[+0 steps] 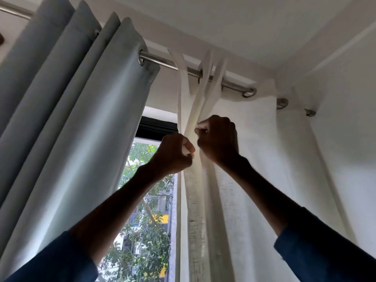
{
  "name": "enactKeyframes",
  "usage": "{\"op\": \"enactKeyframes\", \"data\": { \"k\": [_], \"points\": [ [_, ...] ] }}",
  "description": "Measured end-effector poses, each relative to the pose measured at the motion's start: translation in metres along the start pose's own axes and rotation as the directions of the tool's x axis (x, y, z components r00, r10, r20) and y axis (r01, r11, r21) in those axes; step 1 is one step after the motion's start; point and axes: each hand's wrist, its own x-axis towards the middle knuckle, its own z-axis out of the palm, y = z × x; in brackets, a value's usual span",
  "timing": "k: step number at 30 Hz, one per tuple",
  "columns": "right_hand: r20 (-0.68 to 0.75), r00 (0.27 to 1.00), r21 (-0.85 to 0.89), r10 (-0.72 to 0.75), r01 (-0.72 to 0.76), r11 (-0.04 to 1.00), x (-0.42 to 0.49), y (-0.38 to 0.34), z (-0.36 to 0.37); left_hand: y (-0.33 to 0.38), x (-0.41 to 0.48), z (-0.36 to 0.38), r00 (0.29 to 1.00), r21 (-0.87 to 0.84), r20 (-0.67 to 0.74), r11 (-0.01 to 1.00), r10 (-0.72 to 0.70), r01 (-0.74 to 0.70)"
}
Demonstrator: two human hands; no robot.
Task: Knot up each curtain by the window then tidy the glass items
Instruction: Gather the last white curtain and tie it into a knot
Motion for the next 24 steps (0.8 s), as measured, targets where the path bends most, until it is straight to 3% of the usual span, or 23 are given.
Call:
{"op": "enactKeyframes", "data": {
  "k": [4, 7, 13, 18, 24],
  "points": [
    [-0.048, 0.999, 0.049, -0.02, 0.022, 0.999, -0.002, -0.002, 0.004, -0.003, -0.005, 0.001, 1.0, 0.037, -0.002, 0.999, 0.025, -0.025],
    [-0.043, 0.993, 0.104, 0.111, -0.106, 0.989, -0.018, 0.014, 0.006, -0.001, -0.008, 0.003, 1.0, 0.012, 0.009, 0.999, 0.029, -0.029],
    [0.121, 0.939, 0.152, 0.321, -0.337, 0.929, -0.063, 0.037, 0.01, 0.0, -0.008, 0.016, 0.997, -0.067, 0.075, 0.997, 0.028, -0.023],
    [0.069, 0.955, 0.082, 0.289, -0.294, 0.952, -0.09, 0.038, 0.018, 0.004, -0.007, 0.021, 0.996, -0.104, 0.083, 0.995, 0.015, -0.006],
    [0.043, 0.994, 0.092, 0.105, -0.108, 0.99, -0.102, 0.028, 0.023, 0.019, -0.005, 0.029, 0.999, -0.136, 0.038, 0.991, -0.008, 0.013]
  ]
}}
